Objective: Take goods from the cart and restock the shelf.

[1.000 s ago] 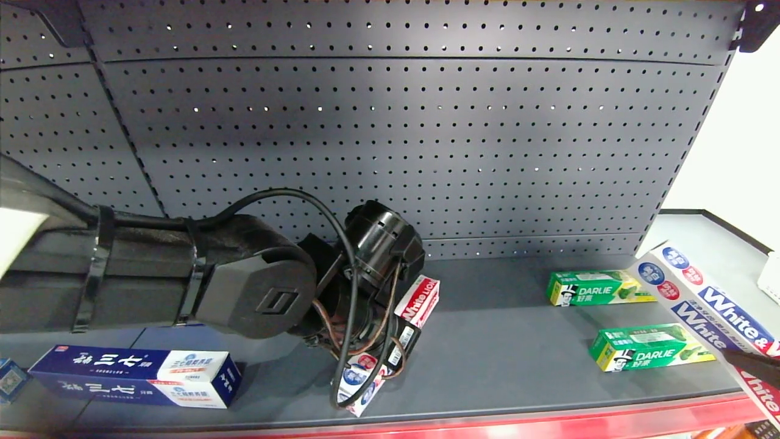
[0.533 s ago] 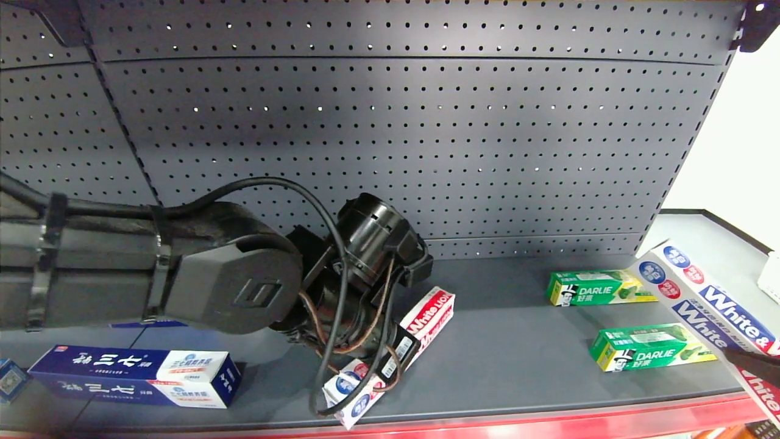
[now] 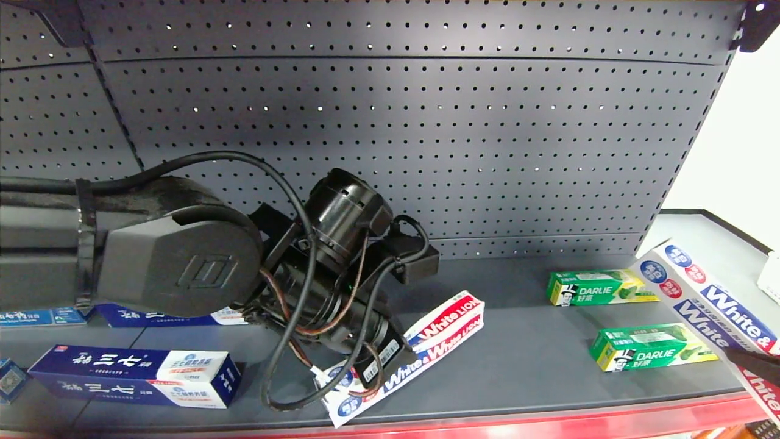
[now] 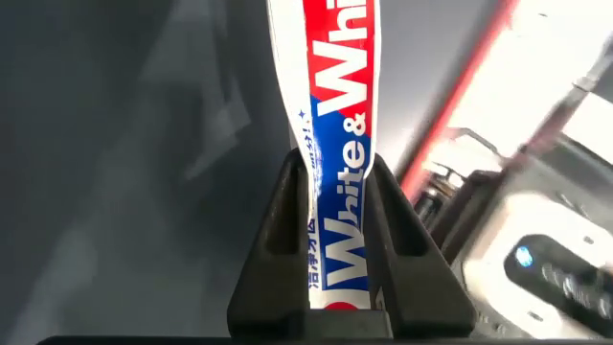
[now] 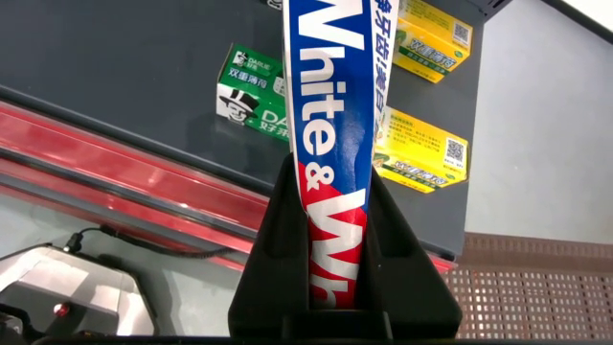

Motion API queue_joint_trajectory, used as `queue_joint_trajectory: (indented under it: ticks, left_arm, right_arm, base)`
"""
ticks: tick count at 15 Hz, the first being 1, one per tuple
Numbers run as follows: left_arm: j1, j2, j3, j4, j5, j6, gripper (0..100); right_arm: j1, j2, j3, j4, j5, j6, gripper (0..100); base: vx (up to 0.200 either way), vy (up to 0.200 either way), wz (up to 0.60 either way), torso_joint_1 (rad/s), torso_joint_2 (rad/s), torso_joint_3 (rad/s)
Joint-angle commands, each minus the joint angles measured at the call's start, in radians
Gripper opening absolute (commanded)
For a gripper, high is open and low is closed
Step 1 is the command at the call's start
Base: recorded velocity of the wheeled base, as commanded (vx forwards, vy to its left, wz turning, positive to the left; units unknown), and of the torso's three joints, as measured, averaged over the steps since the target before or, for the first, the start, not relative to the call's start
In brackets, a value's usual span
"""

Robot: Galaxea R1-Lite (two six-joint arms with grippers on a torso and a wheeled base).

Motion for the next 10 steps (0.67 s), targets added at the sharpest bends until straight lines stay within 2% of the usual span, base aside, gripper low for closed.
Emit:
queue_joint_trajectory:
  ticks: [1, 2, 3, 4, 5, 6, 9, 10]
  left_arm:
    - [0.031, -0.003, 0.000, -0.002, -0.042, 0.055, 0]
    - [0.045, -0.003, 0.000, -0.002, -0.057, 0.092, 0]
    - [0.074, 0.000, 0.001, 0.000, -0.077, 0.188, 0]
    - [0.096, 0.008, 0.003, 0.000, -0.085, 0.251, 0]
    - [0.105, 0.017, 0.003, 0.003, -0.088, 0.291, 0]
    - [0.119, 0.025, 0.003, 0.004, -0.089, 0.354, 0]
    - [0.117, 0.045, -0.002, 0.001, -0.097, 0.412, 0]
    - [0.117, 0.045, -0.002, 0.001, -0.097, 0.412, 0]
  right_arm:
    - [0.000, -0.007, 0.000, 0.000, 0.001, 0.000, 0]
    - [0.000, -0.007, 0.001, 0.000, 0.001, 0.000, 0]
    - [0.000, -0.007, 0.001, 0.000, 0.001, 0.000, 0]
    - [0.000, -0.007, 0.003, 0.000, 0.001, 0.000, 0]
    - [0.000, -0.007, 0.003, 0.000, 0.001, 0.000, 0]
    - [0.000, -0.007, 0.003, 0.000, 0.001, 0.000, 0]
    - [0.000, -0.007, 0.004, 0.000, 0.001, 0.001, 0]
    - [0.000, -0.007, 0.004, 0.000, 0.001, 0.001, 0]
  base:
    - [0.000, 0.000, 0.00, 0.000, 0.00, 0.000]
    - [0.000, 0.000, 0.00, 0.000, 0.00, 0.000]
    - [0.000, 0.000, 0.00, 0.000, 0.00, 0.000]
    - [0.000, 0.000, 0.00, 0.000, 0.00, 0.000]
    - [0.000, 0.000, 0.00, 0.000, 0.00, 0.000]
    - [0.000, 0.000, 0.00, 0.000, 0.00, 0.000]
    - [0.000, 0.000, 0.00, 0.000, 0.00, 0.000]
    - [0.000, 0.000, 0.00, 0.000, 0.00, 0.000]
